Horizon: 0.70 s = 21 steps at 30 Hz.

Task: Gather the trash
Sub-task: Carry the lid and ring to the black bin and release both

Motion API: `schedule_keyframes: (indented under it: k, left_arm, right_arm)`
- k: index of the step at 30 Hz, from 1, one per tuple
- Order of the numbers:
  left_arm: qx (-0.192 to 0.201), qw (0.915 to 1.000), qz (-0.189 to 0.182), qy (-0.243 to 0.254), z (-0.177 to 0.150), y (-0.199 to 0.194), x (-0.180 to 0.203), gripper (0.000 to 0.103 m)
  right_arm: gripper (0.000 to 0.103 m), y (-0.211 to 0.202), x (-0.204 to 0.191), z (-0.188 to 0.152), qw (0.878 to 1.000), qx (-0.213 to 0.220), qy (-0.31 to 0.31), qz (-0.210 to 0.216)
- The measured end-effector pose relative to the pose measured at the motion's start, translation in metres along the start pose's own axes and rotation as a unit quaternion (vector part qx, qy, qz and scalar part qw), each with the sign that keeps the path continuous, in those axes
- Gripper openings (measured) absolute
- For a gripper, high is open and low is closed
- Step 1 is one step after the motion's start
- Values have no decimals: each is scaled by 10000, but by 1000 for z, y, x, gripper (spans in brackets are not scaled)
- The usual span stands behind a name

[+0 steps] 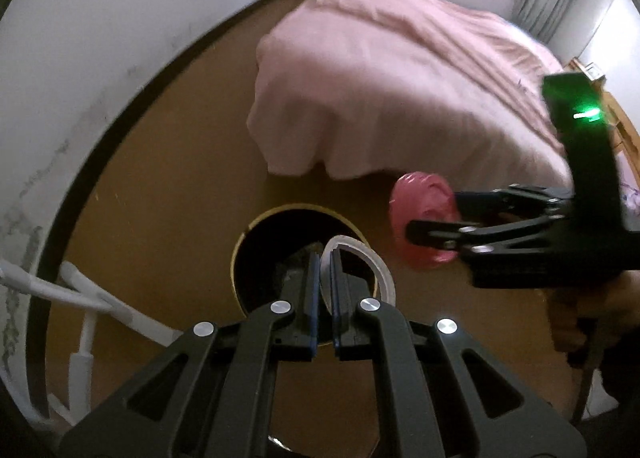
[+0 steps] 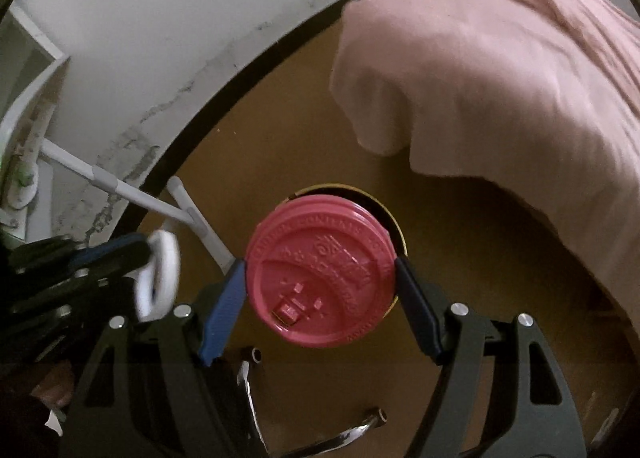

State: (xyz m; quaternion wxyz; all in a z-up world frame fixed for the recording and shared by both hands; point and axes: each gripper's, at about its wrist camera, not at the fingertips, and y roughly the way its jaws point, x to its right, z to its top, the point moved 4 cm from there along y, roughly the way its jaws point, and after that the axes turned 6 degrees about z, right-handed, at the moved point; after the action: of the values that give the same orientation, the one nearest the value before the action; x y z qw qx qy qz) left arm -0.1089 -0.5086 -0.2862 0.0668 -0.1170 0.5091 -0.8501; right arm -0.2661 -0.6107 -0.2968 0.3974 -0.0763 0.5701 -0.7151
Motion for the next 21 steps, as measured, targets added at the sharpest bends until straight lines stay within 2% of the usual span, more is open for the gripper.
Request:
schedule_keyframes:
  k: [5, 14, 17, 19, 21]
  left_arm:
    - [-350, 9994, 50, -41, -4, 39, -4, 4]
    - [-437, 9990, 108, 33, 16, 62, 1, 7]
    - [-396, 9992, 112, -12, 20, 58, 1, 26]
    - [-261, 9996, 123, 1, 24, 51, 0, 46]
    - [-148, 9997, 176, 91, 25, 43, 1, 51]
  right_arm:
    - [72, 13, 12, -1, 9998, -134, 155, 65]
    - [72, 20, 24, 0, 9990, -214, 365, 104]
    - [72, 26, 28, 0, 9987, -272, 411, 99]
    - [72, 31, 29, -1, 9985, -338, 419, 109]
    - [72, 37, 28, 0, 9983, -407, 390, 114]
